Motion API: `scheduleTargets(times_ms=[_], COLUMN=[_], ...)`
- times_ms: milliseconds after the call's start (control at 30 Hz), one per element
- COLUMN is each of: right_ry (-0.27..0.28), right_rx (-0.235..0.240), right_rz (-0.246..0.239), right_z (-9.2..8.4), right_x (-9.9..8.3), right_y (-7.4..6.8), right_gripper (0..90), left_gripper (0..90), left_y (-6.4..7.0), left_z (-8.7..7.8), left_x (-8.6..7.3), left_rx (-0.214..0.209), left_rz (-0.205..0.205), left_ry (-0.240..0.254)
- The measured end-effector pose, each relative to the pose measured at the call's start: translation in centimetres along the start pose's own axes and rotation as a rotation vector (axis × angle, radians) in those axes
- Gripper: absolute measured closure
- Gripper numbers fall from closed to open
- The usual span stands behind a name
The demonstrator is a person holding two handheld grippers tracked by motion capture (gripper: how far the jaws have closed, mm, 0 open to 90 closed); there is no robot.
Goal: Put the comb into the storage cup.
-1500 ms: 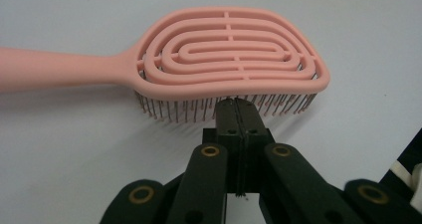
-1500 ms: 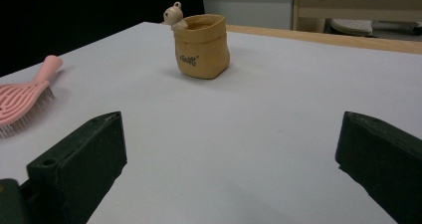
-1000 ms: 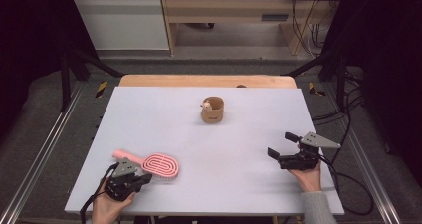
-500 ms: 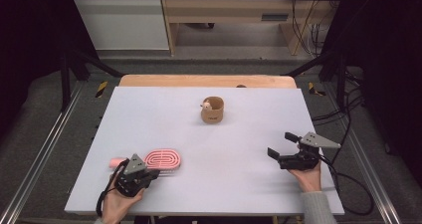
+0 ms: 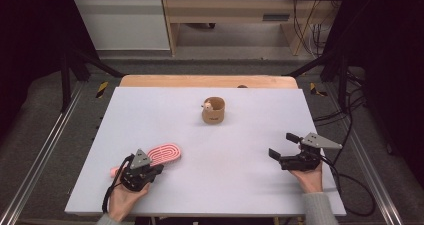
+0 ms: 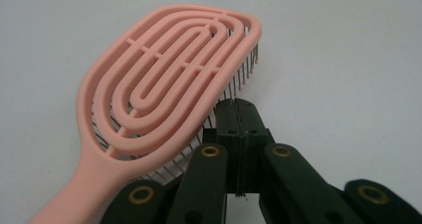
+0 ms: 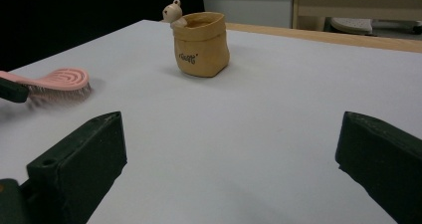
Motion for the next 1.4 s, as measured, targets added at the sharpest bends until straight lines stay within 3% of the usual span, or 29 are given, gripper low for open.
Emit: scheduleTargets(times_ms=[233,433,633,833,900,967,1167,1400], right_ry=[0.001,0.001,0.001,0.000,-0.001,0.000,-0.001,-0.001], right_rx=[0.000,0.002,0.002,-0.001,-0.002,-0.001,-0.002,-0.002], right_rz=[0.001,0.003,0.004,0.001,0.001,0.002,0.002,0.001], right_z=[0.0,-0.1,-0.1,0.0,-0.1,-0.1,-0.1,-0.1], right_x=[0.0,0.0,0.0,0.0,0.0,0.0,0.0,0.0], right_y=[0.0,0.0,0.0,0.0,0.0,0.0,0.0,0.0], right_gripper=[0.2,0.2,0.2,0.2,0.2,0.2,0.2,0.2], left_gripper=[89.9,89.8,82.7,61.9,47.0,43.5,15.9,2.7], left_y=[0.1,0.5,-0.2,-1.6,-1.9,-2.1,-3.2,-4.4], left_z=[-0.2,-1.6,-3.2,-4.5,-4.9,-5.3,-6.3,-7.1], left_x=[0.1,0.7,1.5,2.3,2.7,3.1,3.9,4.5], left_rx=[-0.013,-0.049,-0.056,-0.054,-0.060,-0.062,-0.030,0.008], left_rz=[-0.003,0.003,-0.026,-0.038,-0.031,-0.021,0.015,0.039], left_ry=[0.010,0.056,0.102,0.127,0.141,0.160,0.169,0.149])
Point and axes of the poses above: each handheld gripper's, and its own axes: z roughly forward along the jaws, x roughly out of its top, y roughly to its right, the point moved 9 cm from there along z, roughly forward along the jaws, and after that the axes turned 6 degrees about x, right-handed, at the moved point
